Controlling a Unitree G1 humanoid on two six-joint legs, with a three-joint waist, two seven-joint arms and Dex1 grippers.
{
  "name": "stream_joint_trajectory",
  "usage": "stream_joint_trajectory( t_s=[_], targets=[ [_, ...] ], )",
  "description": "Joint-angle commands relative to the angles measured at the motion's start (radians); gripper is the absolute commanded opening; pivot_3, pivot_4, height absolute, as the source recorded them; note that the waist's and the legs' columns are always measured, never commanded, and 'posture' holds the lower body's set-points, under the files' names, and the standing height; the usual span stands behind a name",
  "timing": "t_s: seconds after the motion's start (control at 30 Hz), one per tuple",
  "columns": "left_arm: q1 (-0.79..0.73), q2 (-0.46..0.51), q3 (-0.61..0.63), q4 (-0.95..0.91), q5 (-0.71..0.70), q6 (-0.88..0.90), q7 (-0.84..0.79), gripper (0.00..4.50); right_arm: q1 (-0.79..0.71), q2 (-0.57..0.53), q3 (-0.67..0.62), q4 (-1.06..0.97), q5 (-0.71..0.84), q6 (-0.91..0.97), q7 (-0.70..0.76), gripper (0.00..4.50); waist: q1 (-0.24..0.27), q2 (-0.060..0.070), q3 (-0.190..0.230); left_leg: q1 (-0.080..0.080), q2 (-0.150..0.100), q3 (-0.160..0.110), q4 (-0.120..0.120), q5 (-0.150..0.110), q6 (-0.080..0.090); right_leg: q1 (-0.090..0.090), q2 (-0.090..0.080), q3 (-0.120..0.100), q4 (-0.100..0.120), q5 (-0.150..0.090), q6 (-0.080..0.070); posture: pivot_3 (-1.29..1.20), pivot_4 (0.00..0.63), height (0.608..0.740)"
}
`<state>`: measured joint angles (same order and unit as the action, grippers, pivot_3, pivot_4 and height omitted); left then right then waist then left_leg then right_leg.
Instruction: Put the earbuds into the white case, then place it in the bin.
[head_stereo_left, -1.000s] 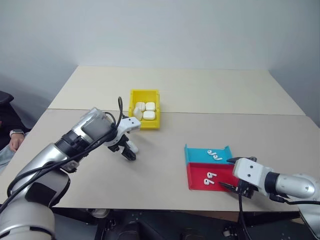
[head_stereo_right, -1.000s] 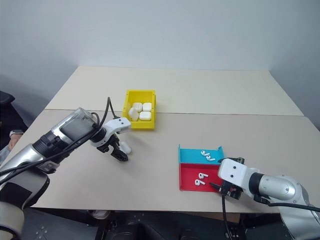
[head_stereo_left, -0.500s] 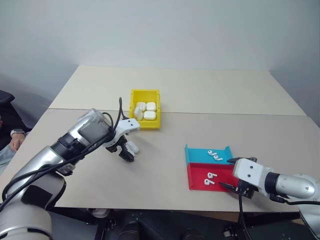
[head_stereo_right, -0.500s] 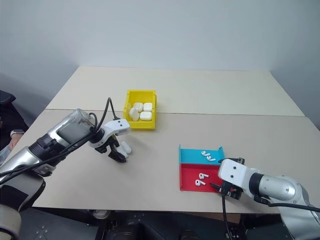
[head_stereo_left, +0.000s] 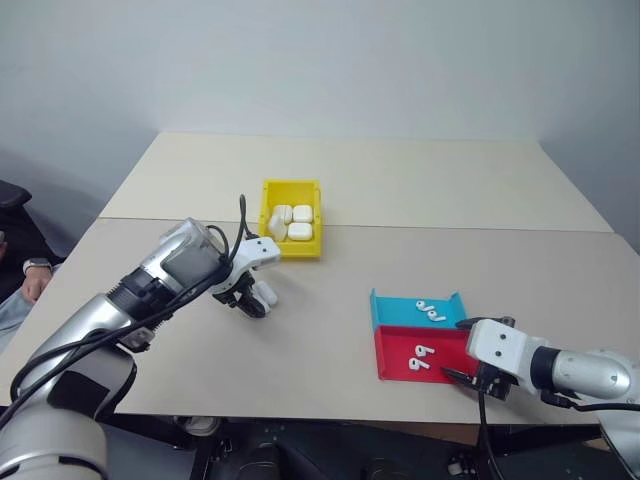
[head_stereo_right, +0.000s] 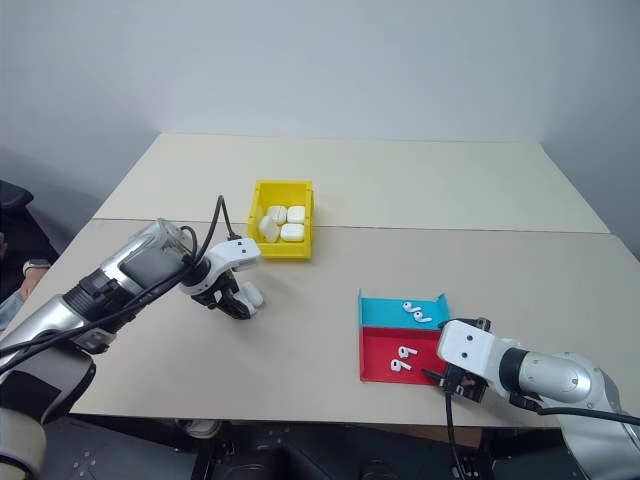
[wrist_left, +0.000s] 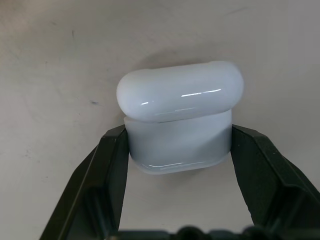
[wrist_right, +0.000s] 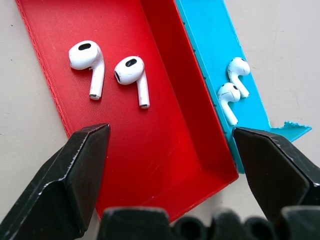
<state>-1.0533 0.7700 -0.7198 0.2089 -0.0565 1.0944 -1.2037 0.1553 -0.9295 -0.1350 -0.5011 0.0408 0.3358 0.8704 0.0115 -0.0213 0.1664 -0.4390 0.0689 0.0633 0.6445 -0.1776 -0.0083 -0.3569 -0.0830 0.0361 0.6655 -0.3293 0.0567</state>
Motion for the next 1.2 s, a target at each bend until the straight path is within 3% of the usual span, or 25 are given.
stream_joint_trajectory(
  t_s=[0.03, 0.17, 0.33, 0.47, 0.53, 0.73, 0.87, 0.93, 1.07, 1.2],
  targets=[
    [0.007, 0.022, 0.023, -0.015, 0.005, -0.007, -0.022, 2.79, -0.012, -0.012, -0.008, -0.020, -0.003, 0.001, 0.001, 4.50, -0.002, 0.000, 0.000, 0.000, 0.000, 0.000, 0.000, 0.000, 0.000, 0.000, 0.000, 0.000, 0.000, 0.000, 0.000, 0.00, 0.150, 0.740],
    [0.015, 0.043, 0.063, -0.012, -0.011, -0.017, -0.030, 2.79, -0.027, -0.014, -0.005, -0.014, -0.002, 0.004, 0.002, 4.50, -0.007, 0.000, 0.000, 0.000, 0.000, 0.000, 0.000, 0.000, 0.000, 0.000, 0.000, 0.000, 0.000, 0.000, 0.000, 0.00, 0.150, 0.740],
    [0.079, 0.191, 0.185, -0.129, -0.082, -0.117, -0.134, 2.79, -0.023, -0.028, -0.057, -0.064, 0.040, 0.022, 0.029, 4.50, -0.017, 0.000, 0.000, -0.001, 0.000, 0.000, -0.001, 0.000, 0.000, -0.002, 0.000, 0.001, 0.000, 0.000, 0.000, 0.00, 0.150, 0.740],
    [0.255, 0.243, 0.451, -0.207, -0.212, -0.321, -0.149, 2.79, -0.046, -0.047, -0.104, -0.123, 0.107, 0.064, 0.073, 4.50, -0.014, 0.000, 0.000, -0.001, 0.000, 0.001, -0.001, 0.000, 0.000, -0.001, 0.000, 0.000, 0.000, 0.000, 0.000, 0.00, 0.150, 0.740],
    [0.368, 0.209, 0.588, -0.233, -0.271, -0.445, -0.129, 2.79, -0.073, -0.065, -0.113, -0.137, 0.132, 0.077, 0.090, 4.50, -0.012, 0.000, 0.000, 0.000, 0.001, 0.000, -0.001, 0.000, 0.000, 0.000, 0.000, 0.000, 0.000, 0.000, 0.000, 0.00, 0.150, 0.740],
    [0.606, 0.045, 0.805, -0.329, -0.391, -0.719, -0.090, 2.79, -0.173, -0.196, -0.117, -0.174, 0.257, 0.235, 0.197, 4.50, -0.003, 0.001, 0.000, 0.001, 0.000, 0.000, 0.000, 0.000, 0.000, 0.001, -0.001, -0.001, 0.001, 0.000, -0.001, 0.00, 0.150, 0.740],
    [0.695, -0.080, 0.834, -0.452, -0.419, -0.732, 0.060, 2.79, -0.203, -0.315, -0.110, -0.199, 0.285, 0.247, 0.285, 4.50, 0.001, 0.000, 0.000, 0.000, 0.000, 0.000, 0.000, 0.000, 0.000, 0.001, -0.001, -0.001, 0.000, 0.000, -0.001, 0.00, 0.150, 0.740],
    [0.762, -0.209, 0.855, -0.495, -0.407, -0.863, 0.155, 2.79, -0.219, -0.369, -0.101, -0.196, 0.303, 0.241, 0.339, 4.50, 0.000, 0.001, -0.001, 0.000, 0.000, 0.000, 0.000, 0.000, 0.001, 0.002, -0.001, -0.001, -0.001, 0.001, 0.000, 0.00, 0.150, 0.740],
    [0.826, -0.307, 0.784, -0.512, -0.357, -1.081, 0.124, 2.79, -0.330, -0.428, 0.012, -0.148, 0.333, 0.257, 0.402, 4.50, -0.009, 0.001, -0.001, 0.001, 0.000, 0.001, 0.000, -0.001, 0.001, 0.002, -0.001, 0.001, -0.001, 0.001, -0.001, 0.00, 0.150, 0.740],
    [0.874, -0.351, 0.724, -0.487, -0.343, -1.230, 0.085, 2.79, -0.462, -0.411, 0.195, -0.097, 0.239, 0.218, 0.422, 3.50, -0.015, 0.002, -0.001, 0.004, 0.000, 0.002, 0.000, -0.001, 0.001, 0.003, -0.001, 0.002, -0.001, 0.001, -0.001, 0.00, 0.150, 0.740]
  ],
)
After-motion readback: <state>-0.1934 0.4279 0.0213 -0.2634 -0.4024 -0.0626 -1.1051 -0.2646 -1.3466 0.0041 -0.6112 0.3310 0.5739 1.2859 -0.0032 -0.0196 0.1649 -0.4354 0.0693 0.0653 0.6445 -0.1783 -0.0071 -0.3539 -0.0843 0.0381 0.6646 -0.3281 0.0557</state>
